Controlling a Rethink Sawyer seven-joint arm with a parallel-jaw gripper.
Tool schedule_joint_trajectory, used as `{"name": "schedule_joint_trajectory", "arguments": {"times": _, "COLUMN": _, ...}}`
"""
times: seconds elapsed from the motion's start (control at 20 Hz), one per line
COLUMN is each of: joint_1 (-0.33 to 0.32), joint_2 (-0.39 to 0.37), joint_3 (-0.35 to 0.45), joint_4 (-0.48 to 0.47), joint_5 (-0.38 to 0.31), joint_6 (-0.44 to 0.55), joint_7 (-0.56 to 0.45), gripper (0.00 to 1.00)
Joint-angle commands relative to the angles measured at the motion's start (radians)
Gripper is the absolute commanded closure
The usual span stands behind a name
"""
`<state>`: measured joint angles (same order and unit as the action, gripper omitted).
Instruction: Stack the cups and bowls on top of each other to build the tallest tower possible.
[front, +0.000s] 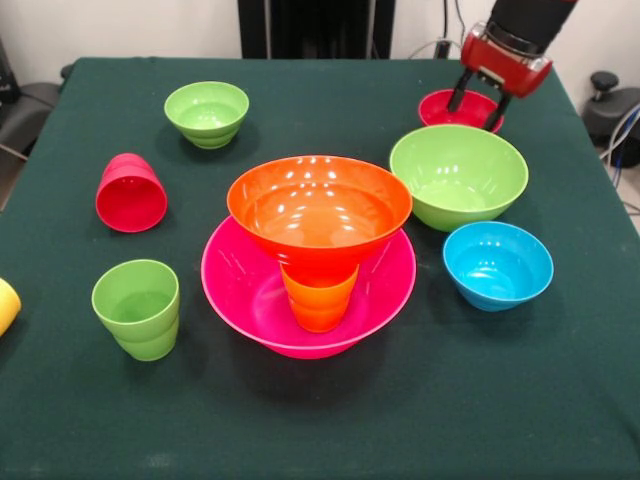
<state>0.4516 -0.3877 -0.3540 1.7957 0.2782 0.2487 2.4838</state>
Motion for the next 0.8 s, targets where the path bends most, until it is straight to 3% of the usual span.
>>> {"name": "schedule_joint_trajectory", "arguments": {"times": 0.05, "joint_1": -0.059, "joint_2": -0.003, "joint_3": 0.089, "joint_4": 0.043, "joint_5": -0.051, "joint_6": -0.01, "joint_7": 0.051, "gripper": 0.0}}
{"name": "schedule_joint_trajectory", "arguments": {"times": 0.15, "joint_1": -0.019, "joint_2": 0.012, "joint_3": 0.043, "joint_4": 0.031, "joint_5": -0.05, "joint_6": -0.02, "joint_7": 0.076, "gripper": 0.0}}
{"name": "schedule_joint_trajectory", "arguments": {"times": 0.35, "joint_1": -0.079, "joint_2": -0.003, "joint_3": 0.093, "joint_4": 0.049, "joint_5": -0.077, "joint_6": 0.007, "joint_7": 0.017, "gripper": 0.0}}
{"name": "schedule_joint_trajectory", "arguments": {"times": 0.55, "joint_1": -0.099, "joint_2": -0.004, "joint_3": 0.111, "joint_4": 0.051, "joint_5": -0.087, "joint_6": 0.034, "joint_7": 0.004, "gripper": 0.0}}
{"name": "schedule_joint_trajectory", "arguments": {"times": 0.65, "joint_1": -0.145, "joint_2": -0.017, "joint_3": 0.155, "joint_4": 0.064, "joint_5": -0.103, "joint_6": 0.075, "joint_7": -0.037, "gripper": 0.0}}
{"name": "schedule_joint_trajectory", "arguments": {"times": 0.8, "joint_1": -0.119, "joint_2": -0.011, "joint_3": 0.129, "joint_4": 0.059, "joint_5": -0.125, "joint_6": 0.041, "joint_7": -0.017, "gripper": 0.0}}
